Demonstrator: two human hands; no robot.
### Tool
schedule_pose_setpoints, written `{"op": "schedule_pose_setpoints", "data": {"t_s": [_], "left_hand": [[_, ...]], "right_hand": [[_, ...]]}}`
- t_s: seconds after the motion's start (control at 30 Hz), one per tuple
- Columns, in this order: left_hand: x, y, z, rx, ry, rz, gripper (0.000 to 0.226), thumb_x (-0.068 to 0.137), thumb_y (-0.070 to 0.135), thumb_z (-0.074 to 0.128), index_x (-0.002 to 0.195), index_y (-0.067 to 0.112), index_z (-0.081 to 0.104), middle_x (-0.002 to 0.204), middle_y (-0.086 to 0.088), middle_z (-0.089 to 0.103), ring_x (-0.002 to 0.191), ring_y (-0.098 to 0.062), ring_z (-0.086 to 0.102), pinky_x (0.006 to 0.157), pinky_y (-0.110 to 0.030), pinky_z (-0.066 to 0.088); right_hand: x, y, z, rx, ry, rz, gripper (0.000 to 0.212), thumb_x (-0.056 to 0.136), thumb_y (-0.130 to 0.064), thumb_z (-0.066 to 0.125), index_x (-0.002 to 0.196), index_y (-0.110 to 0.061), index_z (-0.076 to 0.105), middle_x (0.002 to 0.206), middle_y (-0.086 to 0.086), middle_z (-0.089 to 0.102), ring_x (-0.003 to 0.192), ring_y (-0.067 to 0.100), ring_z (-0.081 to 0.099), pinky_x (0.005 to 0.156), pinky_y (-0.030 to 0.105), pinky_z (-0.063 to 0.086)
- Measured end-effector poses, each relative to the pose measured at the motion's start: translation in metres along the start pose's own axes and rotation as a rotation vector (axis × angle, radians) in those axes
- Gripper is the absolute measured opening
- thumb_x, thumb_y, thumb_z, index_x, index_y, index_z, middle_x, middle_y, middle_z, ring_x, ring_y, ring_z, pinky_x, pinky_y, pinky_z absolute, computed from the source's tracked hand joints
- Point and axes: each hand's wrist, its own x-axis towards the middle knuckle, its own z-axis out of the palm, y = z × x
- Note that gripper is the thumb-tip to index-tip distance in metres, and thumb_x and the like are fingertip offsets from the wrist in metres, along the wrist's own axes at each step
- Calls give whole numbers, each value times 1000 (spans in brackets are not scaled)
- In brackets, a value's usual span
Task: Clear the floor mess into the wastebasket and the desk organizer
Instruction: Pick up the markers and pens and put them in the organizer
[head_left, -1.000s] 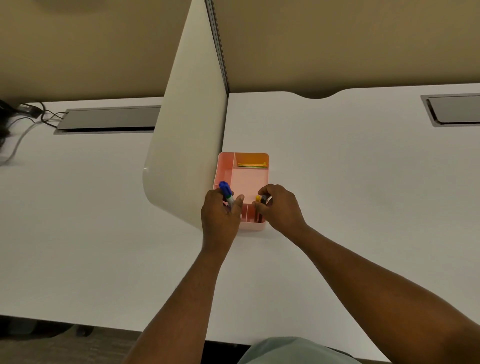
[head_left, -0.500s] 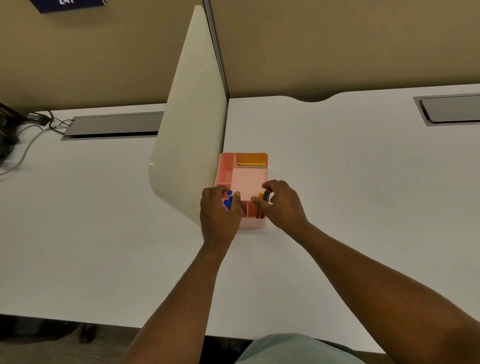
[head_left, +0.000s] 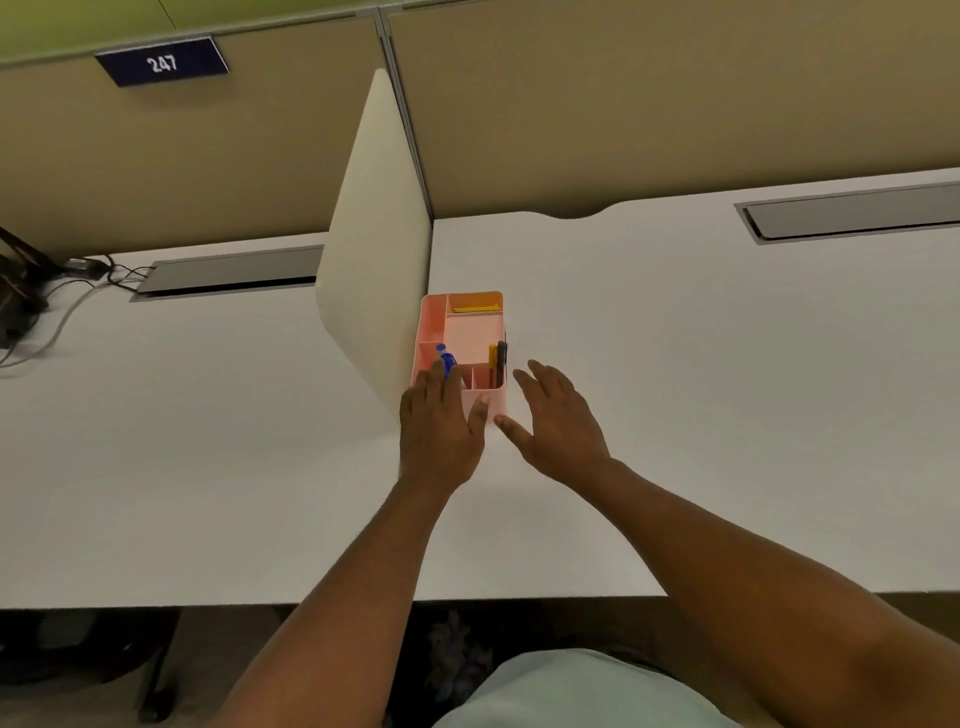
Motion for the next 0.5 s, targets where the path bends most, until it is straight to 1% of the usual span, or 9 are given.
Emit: {"op": "schedule_pose_setpoints", "data": {"t_s": [0.1,0.17,0.23,0.3,0.4,0.5], "left_hand": [[-30,0,0,53,-44,16,71,97,62,18,153,19,19,162,-5,17,150,-26,15,119,-40,5],[-52,-2,1,83,-55,25,73,95,65,10,154,22,13,164,-2,10,151,-24,8,117,-39,-1],[-76,-4,1,112,-67,44,74,94,67,6,154,24,9,164,-1,4,151,-23,3,118,-40,-3],[-106,-7,-1,119,-89,66,74,95,66,6,155,24,9,164,-2,1,151,-23,0,118,-41,-5],[-140,-11,-5,105,-111,71,74,94,66,5,155,23,7,164,-1,-2,151,-21,-5,117,-40,-7],[-190,-21,-13,80,-137,101,77,92,67,0,154,23,2,163,1,-7,150,-18,-10,117,-39,-11]], "right_hand": [[-32,1,2,-91,20,5,77,89,-70,30,152,-29,11,163,-2,5,150,21,3,119,42,11],[-56,1,4,-164,46,-1,77,90,-70,25,152,-29,8,163,-2,0,150,21,-1,117,39,3],[-81,1,7,-234,71,-9,76,91,-69,22,153,-28,4,163,-1,-4,150,21,-4,115,38,-3],[-111,-2,11,-281,83,-5,76,91,-68,21,152,-29,-1,163,-1,-8,150,21,-7,115,38,-6],[-148,-6,18,-281,80,24,76,91,-68,18,151,-30,-8,162,-2,-14,149,21,-12,117,39,-7],[-199,-19,28,-277,86,56,76,92,-69,18,150,-31,-12,161,-3,-18,148,20,-16,119,41,-5]]}}
